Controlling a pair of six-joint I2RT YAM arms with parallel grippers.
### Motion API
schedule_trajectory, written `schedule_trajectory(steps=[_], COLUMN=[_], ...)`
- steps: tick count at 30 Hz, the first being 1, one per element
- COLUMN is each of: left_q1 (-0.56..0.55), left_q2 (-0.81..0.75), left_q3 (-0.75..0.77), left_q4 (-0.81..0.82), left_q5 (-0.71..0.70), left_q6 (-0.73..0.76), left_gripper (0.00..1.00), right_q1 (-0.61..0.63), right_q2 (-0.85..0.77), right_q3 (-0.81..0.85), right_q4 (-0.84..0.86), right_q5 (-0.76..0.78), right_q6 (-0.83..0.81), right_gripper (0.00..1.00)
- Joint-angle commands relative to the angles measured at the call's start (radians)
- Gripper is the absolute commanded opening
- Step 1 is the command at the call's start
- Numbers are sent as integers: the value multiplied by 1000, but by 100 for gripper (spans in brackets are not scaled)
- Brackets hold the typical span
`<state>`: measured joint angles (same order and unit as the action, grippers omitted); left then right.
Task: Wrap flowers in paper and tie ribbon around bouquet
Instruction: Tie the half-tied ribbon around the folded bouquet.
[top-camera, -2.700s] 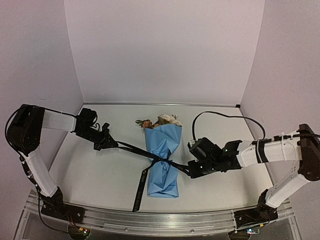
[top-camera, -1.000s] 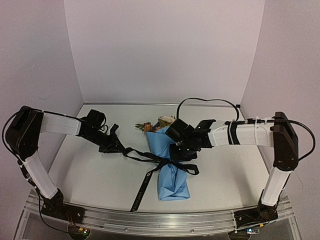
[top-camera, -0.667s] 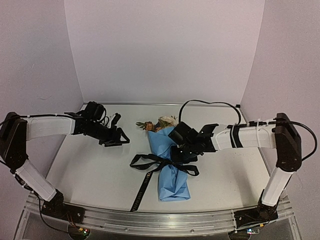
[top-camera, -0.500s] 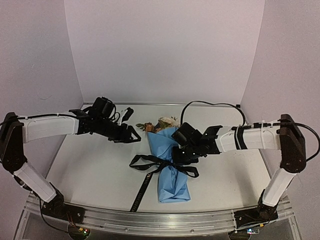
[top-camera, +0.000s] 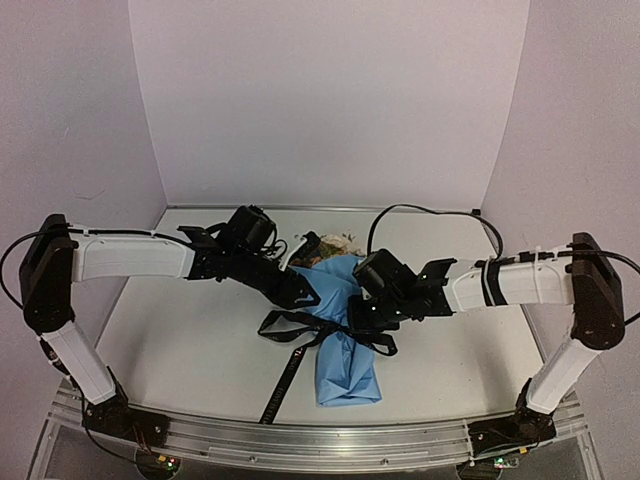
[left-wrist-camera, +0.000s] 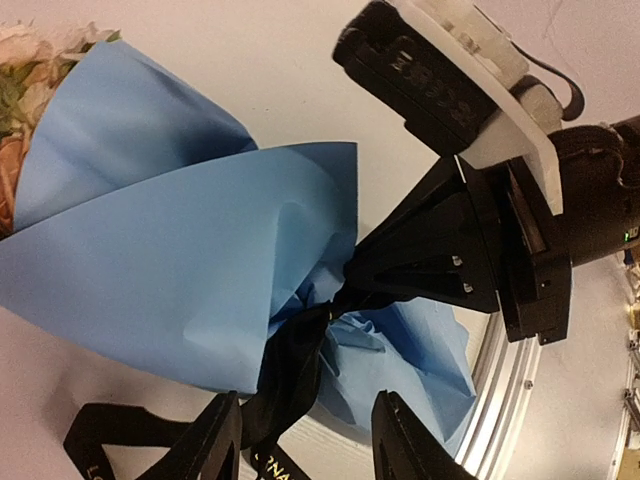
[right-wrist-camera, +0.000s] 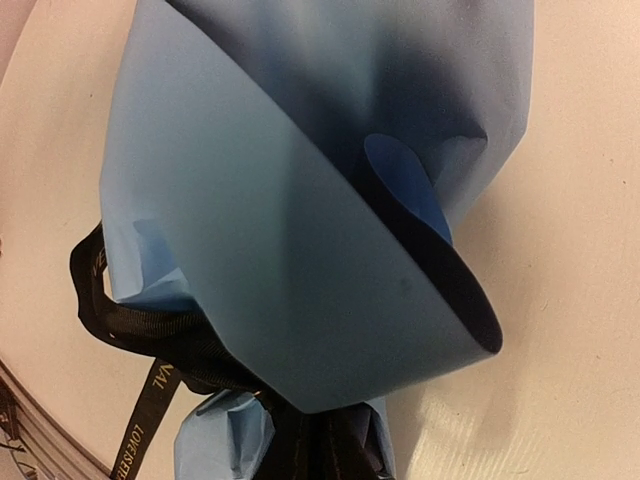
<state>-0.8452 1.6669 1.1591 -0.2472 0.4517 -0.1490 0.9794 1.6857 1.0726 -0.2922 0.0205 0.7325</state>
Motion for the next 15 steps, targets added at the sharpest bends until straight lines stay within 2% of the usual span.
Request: schedule_trajectory(steps=[1, 10, 15], left_q1=[-49, -111, -116], left_q2=[28, 79, 104], left_q3=[15, -28, -18], left_q4=[111, 224, 184], left_q5=[21, -37, -31], left_q6=[114, 336, 461], left_gripper=[46, 43, 42], right_q1=[-2, -2, -2], right_q2=[-61, -83, -90], right_q3=[-21, -62, -68], right_q4=[31, 71, 76], right_q5=[19, 20, 8], right_q6=[-5, 0, -1], right_gripper=[0, 0, 0])
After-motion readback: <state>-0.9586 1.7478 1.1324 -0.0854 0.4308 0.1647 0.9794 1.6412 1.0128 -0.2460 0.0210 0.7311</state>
